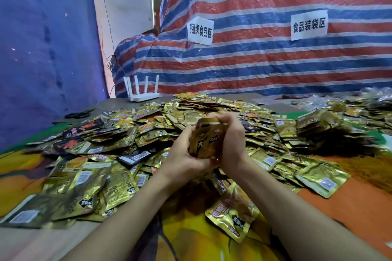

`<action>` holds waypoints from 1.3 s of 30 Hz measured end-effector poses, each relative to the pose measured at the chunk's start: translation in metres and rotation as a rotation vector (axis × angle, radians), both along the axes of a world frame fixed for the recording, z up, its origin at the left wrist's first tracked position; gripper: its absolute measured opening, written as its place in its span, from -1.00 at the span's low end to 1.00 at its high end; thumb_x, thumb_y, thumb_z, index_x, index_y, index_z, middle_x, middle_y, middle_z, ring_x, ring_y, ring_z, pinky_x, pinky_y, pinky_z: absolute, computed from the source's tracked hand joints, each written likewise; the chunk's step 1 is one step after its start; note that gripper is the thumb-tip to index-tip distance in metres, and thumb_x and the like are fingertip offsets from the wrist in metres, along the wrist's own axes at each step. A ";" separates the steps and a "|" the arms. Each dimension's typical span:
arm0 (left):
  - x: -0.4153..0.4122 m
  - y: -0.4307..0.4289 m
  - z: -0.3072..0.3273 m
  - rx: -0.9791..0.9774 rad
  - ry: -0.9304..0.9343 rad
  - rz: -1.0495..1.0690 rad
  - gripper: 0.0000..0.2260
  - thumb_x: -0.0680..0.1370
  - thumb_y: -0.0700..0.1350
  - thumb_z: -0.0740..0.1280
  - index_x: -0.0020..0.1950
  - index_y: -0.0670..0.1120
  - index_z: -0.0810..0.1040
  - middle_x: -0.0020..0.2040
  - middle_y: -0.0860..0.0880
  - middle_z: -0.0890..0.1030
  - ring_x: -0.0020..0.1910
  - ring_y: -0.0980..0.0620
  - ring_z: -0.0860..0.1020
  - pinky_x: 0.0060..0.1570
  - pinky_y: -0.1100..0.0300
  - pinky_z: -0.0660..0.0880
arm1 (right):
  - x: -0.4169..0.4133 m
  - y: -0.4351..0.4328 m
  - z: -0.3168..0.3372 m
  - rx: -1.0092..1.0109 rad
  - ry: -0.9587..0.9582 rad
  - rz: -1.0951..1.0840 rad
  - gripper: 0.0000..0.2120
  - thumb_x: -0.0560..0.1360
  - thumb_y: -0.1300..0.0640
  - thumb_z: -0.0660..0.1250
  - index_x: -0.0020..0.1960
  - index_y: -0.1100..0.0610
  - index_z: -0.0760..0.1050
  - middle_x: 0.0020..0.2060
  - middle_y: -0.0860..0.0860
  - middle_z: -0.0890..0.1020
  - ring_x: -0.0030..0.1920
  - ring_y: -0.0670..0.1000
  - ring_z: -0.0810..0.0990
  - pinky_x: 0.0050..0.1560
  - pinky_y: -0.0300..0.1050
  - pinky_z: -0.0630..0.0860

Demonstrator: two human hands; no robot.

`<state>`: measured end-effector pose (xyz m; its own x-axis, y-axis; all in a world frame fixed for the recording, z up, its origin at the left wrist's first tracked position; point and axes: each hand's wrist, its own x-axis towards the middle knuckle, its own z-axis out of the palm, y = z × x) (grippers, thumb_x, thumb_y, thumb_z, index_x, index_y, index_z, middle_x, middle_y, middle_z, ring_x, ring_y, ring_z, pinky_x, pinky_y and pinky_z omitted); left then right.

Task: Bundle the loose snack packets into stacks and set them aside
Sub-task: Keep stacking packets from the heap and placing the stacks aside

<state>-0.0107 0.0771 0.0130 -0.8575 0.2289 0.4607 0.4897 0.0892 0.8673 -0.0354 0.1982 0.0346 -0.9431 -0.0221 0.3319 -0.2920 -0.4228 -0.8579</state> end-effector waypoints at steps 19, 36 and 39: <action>0.004 0.010 -0.006 0.067 -0.132 0.020 -0.68 0.23 -0.22 0.41 -0.03 -0.10 0.57 -0.29 0.00 0.66 -0.30 0.05 0.65 -0.30 0.24 0.56 | 0.003 -0.007 0.002 0.049 0.044 -0.122 -0.76 0.56 0.19 0.17 -0.18 0.12 0.58 -0.20 0.10 0.63 -0.19 0.04 0.60 -0.23 -0.11 0.56; 0.009 0.010 -0.004 0.001 -0.020 0.172 -0.74 0.33 -0.10 0.52 -0.01 -0.07 0.62 -0.08 -0.06 0.69 -0.07 -0.06 0.66 0.05 -0.05 0.57 | 0.022 0.156 0.024 1.437 -0.142 -0.621 -0.85 0.47 0.19 0.31 -0.07 0.06 0.66 -0.12 0.02 0.69 -0.08 0.08 0.65 0.00 0.01 0.63; 0.006 0.009 -0.004 0.008 -0.036 0.177 -0.80 0.42 -0.24 0.54 -0.01 -0.13 0.62 -0.10 -0.08 0.69 -0.09 -0.08 0.65 0.05 -0.09 0.57 | 0.027 0.216 0.031 1.726 -0.338 -0.727 -0.83 0.46 0.20 0.28 0.00 0.11 0.60 -0.16 0.07 0.64 -0.16 0.13 0.61 -0.06 -0.01 0.60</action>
